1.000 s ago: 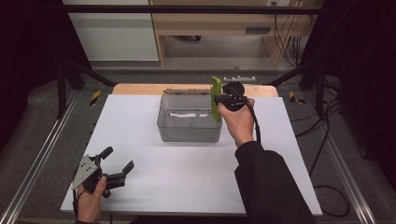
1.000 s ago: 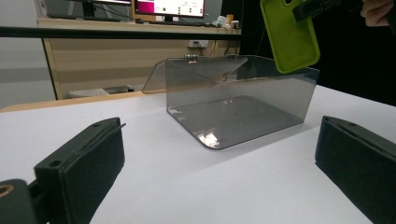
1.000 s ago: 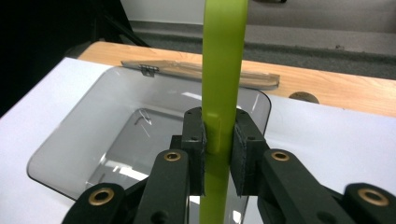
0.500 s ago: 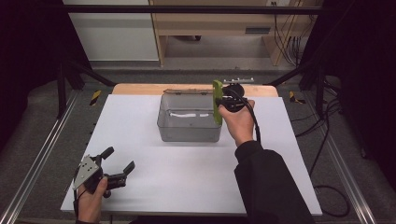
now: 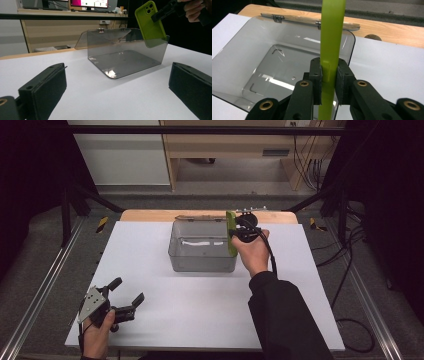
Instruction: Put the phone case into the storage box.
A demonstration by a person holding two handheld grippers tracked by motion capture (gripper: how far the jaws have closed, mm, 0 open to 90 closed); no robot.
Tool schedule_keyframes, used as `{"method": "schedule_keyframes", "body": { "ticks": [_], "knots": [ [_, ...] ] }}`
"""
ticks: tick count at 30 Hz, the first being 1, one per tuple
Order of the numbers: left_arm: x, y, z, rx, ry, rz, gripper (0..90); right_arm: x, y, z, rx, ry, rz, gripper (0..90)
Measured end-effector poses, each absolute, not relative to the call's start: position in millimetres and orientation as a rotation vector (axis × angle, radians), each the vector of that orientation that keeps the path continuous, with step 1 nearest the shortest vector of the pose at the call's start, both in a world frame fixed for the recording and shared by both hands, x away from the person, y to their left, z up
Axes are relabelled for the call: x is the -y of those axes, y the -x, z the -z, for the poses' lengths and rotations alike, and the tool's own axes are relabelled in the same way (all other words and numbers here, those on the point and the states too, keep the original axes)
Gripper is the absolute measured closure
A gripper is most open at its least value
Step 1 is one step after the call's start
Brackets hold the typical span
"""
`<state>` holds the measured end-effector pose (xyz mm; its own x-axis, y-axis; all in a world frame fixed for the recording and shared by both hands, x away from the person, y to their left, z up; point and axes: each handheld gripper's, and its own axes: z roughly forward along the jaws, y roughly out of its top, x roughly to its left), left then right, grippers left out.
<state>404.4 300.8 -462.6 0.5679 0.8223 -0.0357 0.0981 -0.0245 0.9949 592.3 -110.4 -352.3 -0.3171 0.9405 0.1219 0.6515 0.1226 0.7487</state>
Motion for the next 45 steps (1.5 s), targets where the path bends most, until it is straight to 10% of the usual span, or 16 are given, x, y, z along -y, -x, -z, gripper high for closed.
{"method": "schedule_keyframes", "body": {
  "ticks": [45],
  "knots": [
    [-298,-404,462,-0.803,-1.523,-0.697,1.3,110,-596,379,-2.109,-1.619,-1.047,77.4]
  ]
}}
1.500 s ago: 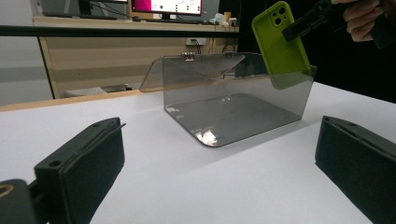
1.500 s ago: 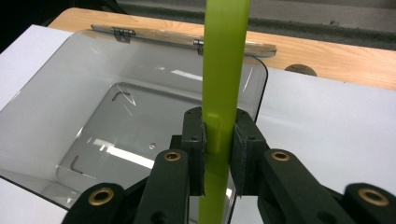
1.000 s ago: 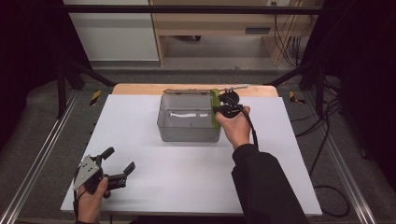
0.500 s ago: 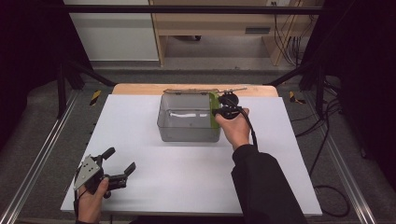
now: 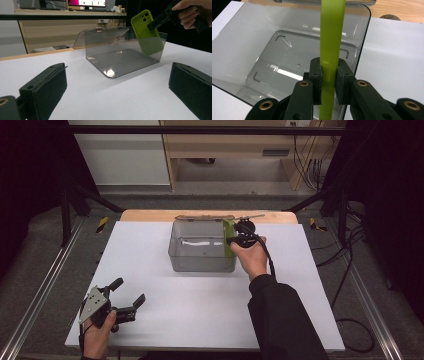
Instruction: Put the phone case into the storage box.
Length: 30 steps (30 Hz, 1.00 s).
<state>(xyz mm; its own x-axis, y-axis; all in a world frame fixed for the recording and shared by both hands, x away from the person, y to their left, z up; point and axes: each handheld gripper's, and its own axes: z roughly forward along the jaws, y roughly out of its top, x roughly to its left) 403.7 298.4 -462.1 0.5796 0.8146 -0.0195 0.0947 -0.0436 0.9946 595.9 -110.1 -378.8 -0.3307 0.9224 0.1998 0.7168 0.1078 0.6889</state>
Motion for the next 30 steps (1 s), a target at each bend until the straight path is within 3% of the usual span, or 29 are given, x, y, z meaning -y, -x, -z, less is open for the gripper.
{"method": "schedule_keyframes", "body": {
  "ticks": [30],
  "knots": [
    [-298.2,-404.0,462.2,-0.804,-1.532,-0.701,1.8,109.9,-597.3,385.4,-2.120,-1.626,-1.068,77.4]
  ]
}}
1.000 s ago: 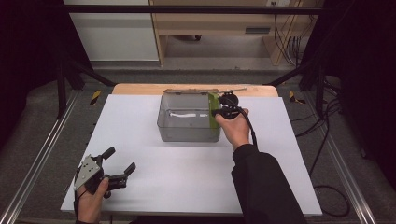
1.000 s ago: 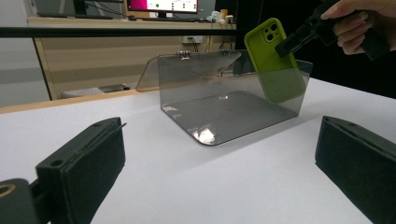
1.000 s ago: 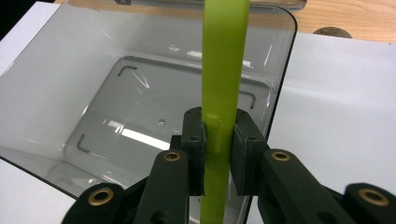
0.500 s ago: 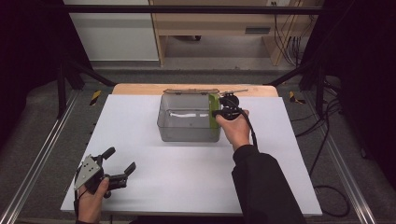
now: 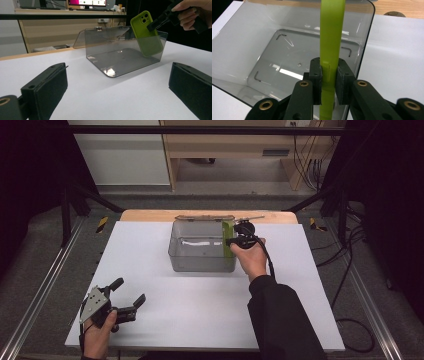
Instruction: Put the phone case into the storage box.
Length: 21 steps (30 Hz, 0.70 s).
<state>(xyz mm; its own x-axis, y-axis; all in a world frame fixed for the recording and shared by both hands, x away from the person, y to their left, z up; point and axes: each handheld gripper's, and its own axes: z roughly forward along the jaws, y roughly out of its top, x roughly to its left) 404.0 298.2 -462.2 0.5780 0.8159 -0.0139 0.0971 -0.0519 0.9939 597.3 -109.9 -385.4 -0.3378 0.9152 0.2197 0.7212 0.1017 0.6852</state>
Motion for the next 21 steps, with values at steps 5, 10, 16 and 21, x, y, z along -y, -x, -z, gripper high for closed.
{"method": "schedule_keyframes", "body": {
  "ticks": [5,10,16,21],
  "knots": [
    [-298.0,-404.0,462.3,-0.804,-1.533,-0.702,1.8,109.0,-597.5,385.8,-2.122,-1.622,-1.068,77.4],
    [-298.3,-403.9,462.2,-0.805,-1.532,-0.703,1.8,108.5,-597.6,386.2,-2.123,-1.627,-1.076,77.3],
    [-298.1,-403.8,462.2,-0.805,-1.531,-0.702,1.8,106.9,-598.0,387.0,-2.123,-1.625,-1.082,77.3],
    [-298.7,-403.8,462.0,-0.804,-1.535,-0.706,1.8,106.4,-598.3,387.7,-2.122,-1.622,-1.088,77.3]
  ]
}}
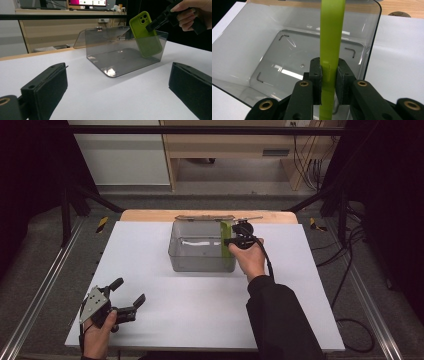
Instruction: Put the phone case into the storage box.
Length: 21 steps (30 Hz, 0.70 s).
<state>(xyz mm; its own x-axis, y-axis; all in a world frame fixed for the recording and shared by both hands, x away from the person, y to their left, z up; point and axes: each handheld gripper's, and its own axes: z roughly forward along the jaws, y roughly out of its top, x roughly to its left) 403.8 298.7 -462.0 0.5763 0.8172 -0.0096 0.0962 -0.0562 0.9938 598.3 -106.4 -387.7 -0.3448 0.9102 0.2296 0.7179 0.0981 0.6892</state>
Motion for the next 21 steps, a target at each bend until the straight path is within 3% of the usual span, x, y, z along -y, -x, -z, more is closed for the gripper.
{"method": "schedule_keyframes", "body": {
  "ticks": [21],
  "knots": [
    [-297.8,-404.0,462.3,-0.803,-1.537,-0.704,1.8,109.3,-600.1,388.1,-2.121,-1.627,-1.083,77.2]
  ]
}}
